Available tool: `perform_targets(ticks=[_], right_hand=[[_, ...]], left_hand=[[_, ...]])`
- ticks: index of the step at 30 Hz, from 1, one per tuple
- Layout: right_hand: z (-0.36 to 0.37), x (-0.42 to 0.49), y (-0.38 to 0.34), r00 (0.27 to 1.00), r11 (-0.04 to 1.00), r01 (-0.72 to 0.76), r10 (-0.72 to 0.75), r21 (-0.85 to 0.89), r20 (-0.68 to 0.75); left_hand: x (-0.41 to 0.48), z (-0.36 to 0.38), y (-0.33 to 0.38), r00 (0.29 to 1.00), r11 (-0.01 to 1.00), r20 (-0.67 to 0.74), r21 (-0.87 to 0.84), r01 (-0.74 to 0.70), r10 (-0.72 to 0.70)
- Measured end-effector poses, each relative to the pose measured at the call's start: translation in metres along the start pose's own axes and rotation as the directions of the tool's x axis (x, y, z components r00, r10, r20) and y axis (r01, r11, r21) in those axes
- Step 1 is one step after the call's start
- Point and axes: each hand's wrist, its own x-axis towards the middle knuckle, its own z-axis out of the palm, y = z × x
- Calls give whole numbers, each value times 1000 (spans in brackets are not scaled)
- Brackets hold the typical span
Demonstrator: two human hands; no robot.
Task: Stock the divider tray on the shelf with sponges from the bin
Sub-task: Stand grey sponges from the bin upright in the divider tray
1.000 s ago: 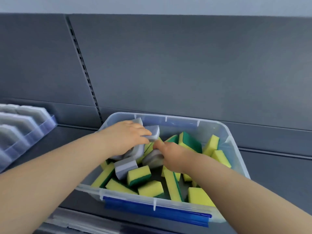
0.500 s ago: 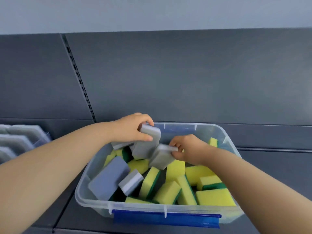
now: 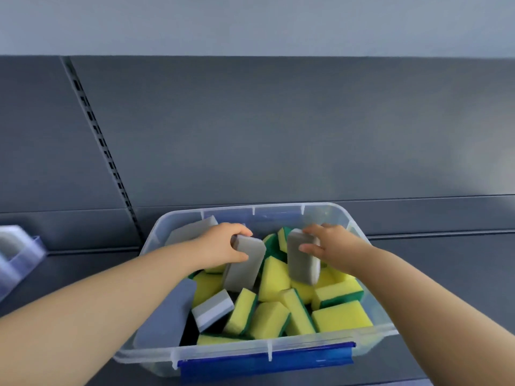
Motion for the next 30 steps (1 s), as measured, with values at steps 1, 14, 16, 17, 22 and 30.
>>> perform_targets(ticks=[1, 14, 16, 17, 22, 30], right_hand=[[2, 1, 1, 1000, 1000, -10, 10, -7, 5], [-19, -18, 9, 989, 590, 4, 120, 807, -92], [-19, -22, 8, 993, 519, 15, 90, 855, -71], [-19, -24, 8, 995, 502, 18, 73, 865, -63], [-11, -28, 14, 1000, 441, 12, 14, 897, -20], [-7, -27, 18, 999, 712, 40, -21, 701, -36]], left_hand=[[0, 4, 0, 1000, 1000, 17, 6, -13, 13], [-15, -18, 23, 976, 973, -219, -225, -47, -3], [-18, -15, 28, 973, 982, -230, -190, -23, -22], [-18, -13, 31, 972, 984, -233, -177, -6, -36], [-18, -10, 39, 937, 986, -334, -156, 57, -107], [-18, -7, 50, 951, 968, -271, -235, 84, -148]])
